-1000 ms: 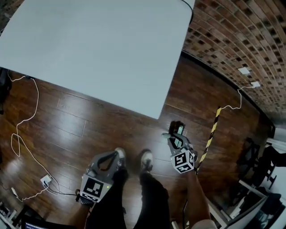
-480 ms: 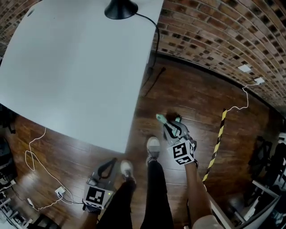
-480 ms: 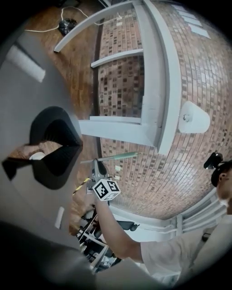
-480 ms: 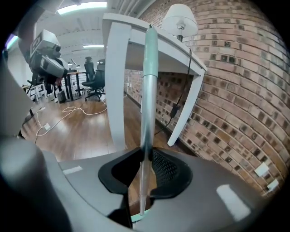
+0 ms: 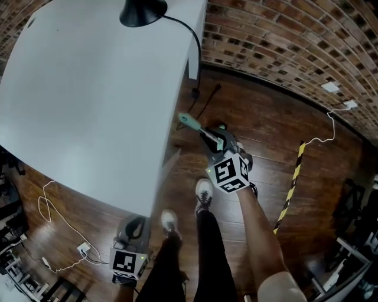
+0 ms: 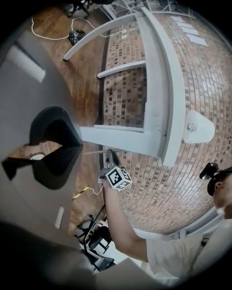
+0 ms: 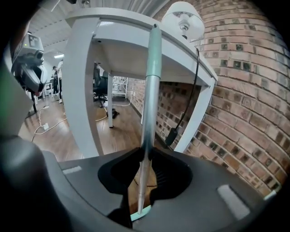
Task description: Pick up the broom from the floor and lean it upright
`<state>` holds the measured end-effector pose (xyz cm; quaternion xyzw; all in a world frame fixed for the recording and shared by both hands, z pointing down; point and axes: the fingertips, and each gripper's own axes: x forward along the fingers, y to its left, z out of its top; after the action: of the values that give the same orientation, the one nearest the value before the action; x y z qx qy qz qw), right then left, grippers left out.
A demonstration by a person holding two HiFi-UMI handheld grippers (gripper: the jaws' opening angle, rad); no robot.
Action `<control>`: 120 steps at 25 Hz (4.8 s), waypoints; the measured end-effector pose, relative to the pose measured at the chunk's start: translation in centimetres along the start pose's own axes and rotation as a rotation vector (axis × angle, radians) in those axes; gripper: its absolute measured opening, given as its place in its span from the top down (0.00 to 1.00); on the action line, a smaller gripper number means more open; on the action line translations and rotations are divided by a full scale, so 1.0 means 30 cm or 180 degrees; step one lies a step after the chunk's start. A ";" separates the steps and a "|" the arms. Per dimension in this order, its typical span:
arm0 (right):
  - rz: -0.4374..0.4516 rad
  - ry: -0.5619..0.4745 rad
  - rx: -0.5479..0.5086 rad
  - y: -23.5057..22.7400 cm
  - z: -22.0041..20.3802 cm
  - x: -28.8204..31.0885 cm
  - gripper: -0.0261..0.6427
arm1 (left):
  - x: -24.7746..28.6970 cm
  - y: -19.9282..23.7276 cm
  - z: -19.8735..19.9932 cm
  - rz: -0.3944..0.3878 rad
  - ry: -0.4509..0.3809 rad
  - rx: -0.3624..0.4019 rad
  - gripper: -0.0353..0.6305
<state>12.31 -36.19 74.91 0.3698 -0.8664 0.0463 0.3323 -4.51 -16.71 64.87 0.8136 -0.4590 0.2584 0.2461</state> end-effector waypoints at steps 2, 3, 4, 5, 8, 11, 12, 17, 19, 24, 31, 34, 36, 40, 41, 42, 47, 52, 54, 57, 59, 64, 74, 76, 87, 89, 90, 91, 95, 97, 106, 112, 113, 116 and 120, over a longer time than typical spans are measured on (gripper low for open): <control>-0.0010 -0.0038 0.0010 -0.021 0.022 0.018 0.82 | 0.010 -0.012 -0.005 -0.0007 0.0046 0.0003 0.94; -0.0018 -0.0045 0.0013 -0.028 0.027 0.025 0.82 | 0.015 -0.017 -0.010 -0.0007 0.0055 0.0007 0.94; -0.0027 -0.0047 0.0018 -0.033 0.029 0.031 0.82 | 0.019 -0.022 -0.012 -0.0011 0.0063 -0.0009 0.94; -0.0033 -0.0048 0.0023 -0.034 0.029 0.035 0.82 | 0.022 -0.026 -0.012 -0.0018 0.0070 -0.0038 0.94; -0.0024 -0.0058 0.0005 -0.022 0.026 0.060 0.81 | 0.034 -0.028 -0.021 -0.0040 0.0095 -0.0071 0.94; 0.0000 -0.0012 -0.0038 -0.008 0.010 0.084 0.80 | 0.042 -0.041 -0.042 -0.0107 0.0123 -0.0020 0.94; -0.0010 0.0003 -0.0064 -0.007 0.007 0.088 0.80 | 0.040 -0.046 -0.052 -0.0129 0.0139 -0.0003 0.94; -0.0057 0.0009 -0.0077 -0.019 0.004 0.102 0.78 | 0.032 -0.047 -0.091 -0.0146 0.0212 -0.0043 0.94; -0.0063 0.0023 -0.0080 -0.032 -0.003 0.105 0.76 | 0.040 -0.049 -0.092 -0.0157 0.0222 -0.0074 0.94; -0.0136 0.0033 0.0041 -0.065 -0.019 0.116 0.76 | 0.049 -0.026 -0.105 -0.0173 0.0226 -0.0040 0.94; -0.0166 0.0007 0.0114 -0.077 -0.018 0.126 0.76 | 0.058 -0.011 -0.115 -0.0172 0.0276 -0.0119 0.94; -0.0183 0.0000 0.0140 -0.075 -0.024 0.122 0.76 | 0.064 -0.006 -0.113 -0.0170 0.0279 -0.0133 0.94; -0.0172 0.0010 0.0195 -0.069 -0.037 0.124 0.75 | 0.072 -0.010 -0.111 -0.0184 0.0277 -0.0138 0.94; -0.0181 0.0041 0.0300 -0.053 -0.069 0.115 0.72 | 0.082 -0.012 -0.105 -0.0208 0.0284 -0.0131 0.94; -0.0199 0.0047 0.0324 -0.050 -0.078 0.108 0.71 | 0.083 -0.011 -0.104 -0.0206 0.0281 -0.0131 0.94; -0.0220 0.0051 0.0350 -0.048 -0.089 0.101 0.71 | 0.085 -0.009 -0.104 -0.0205 0.0278 -0.0124 0.94; -0.0281 0.0075 0.0468 -0.035 -0.139 0.083 0.72 | 0.080 -0.002 -0.120 -0.0221 0.0291 -0.0050 0.94; -0.0364 0.0030 0.0530 -0.053 -0.136 0.065 0.72 | 0.078 -0.002 -0.120 -0.0200 0.0297 -0.0092 0.94; -0.0415 0.0005 0.0527 -0.063 -0.136 0.047 0.77 | 0.076 -0.010 -0.123 -0.0198 0.0302 -0.0065 0.94; -0.0596 -0.0005 0.0578 -0.084 -0.136 0.001 0.91 | 0.077 -0.009 -0.115 -0.0190 0.0267 0.0017 0.94; -0.0674 0.0040 0.0615 -0.068 -0.128 -0.052 0.94 | 0.058 0.002 -0.075 -0.0168 0.0194 -0.0017 0.94; -0.0946 0.0064 0.0714 -0.054 -0.039 -0.255 0.94 | -0.021 0.011 0.058 -0.0122 -0.0060 0.0085 0.94; -0.1429 -0.0278 0.1187 0.007 0.266 -0.693 0.94 | -0.263 0.090 0.302 0.0113 -0.0520 0.0087 0.94; -0.1538 -0.0374 0.1181 0.010 0.335 -0.794 0.94 | -0.318 0.081 0.387 0.0088 -0.0701 0.0163 0.94; -0.1861 -0.1016 0.1115 0.118 0.811 -1.402 0.94 | -0.783 -0.096 0.726 -0.0271 -0.1553 0.0546 0.94; -0.1878 -0.1087 0.1114 0.121 0.843 -1.470 0.94 | -0.840 -0.123 0.790 -0.0304 -0.1730 0.0577 0.94; -0.1883 -0.1110 0.1117 0.124 0.856 -1.502 0.94 | -0.867 -0.130 0.820 -0.0284 -0.1804 0.0571 0.94; -0.1892 -0.1133 0.1125 0.126 0.866 -1.530 0.94 | -0.894 -0.130 0.852 -0.0242 -0.1866 0.0552 0.94; -0.1912 -0.1253 0.1131 0.151 0.918 -1.627 0.94 | -0.967 -0.121 0.949 -0.0060 -0.1987 0.0542 0.94; -0.1887 -0.1284 0.1102 0.170 0.919 -1.663 0.94 | -0.988 -0.134 0.972 0.0004 -0.1997 0.0604 0.94; -0.1734 -0.1306 0.1055 0.187 0.914 -1.729 0.94 | -1.025 -0.213 0.993 0.0112 -0.2041 0.0652 0.94; -0.1847 -0.1335 0.1155 0.116 0.915 -1.772 0.94 | -0.993 -0.260 0.995 0.0081 -0.1965 0.0649 0.94; -0.1859 -0.1334 0.1149 0.106 0.919 -1.777 0.94 | -0.995 -0.260 1.007 0.0084 -0.1984 0.0657 0.94; -0.1849 -0.1346 0.1118 0.100 0.938 -1.778 0.94 | -1.009 -0.241 1.028 0.0116 -0.2010 0.0672 0.94; -0.1790 -0.1320 0.1134 0.133 0.929 -1.769 0.94 | -1.016 -0.220 1.000 0.0147 -0.1954 0.0646 0.94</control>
<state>21.38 -10.03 21.60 0.6462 -0.7584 0.0274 0.0804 -6.49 -13.92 21.74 0.8633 -0.5020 0.0509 0.0079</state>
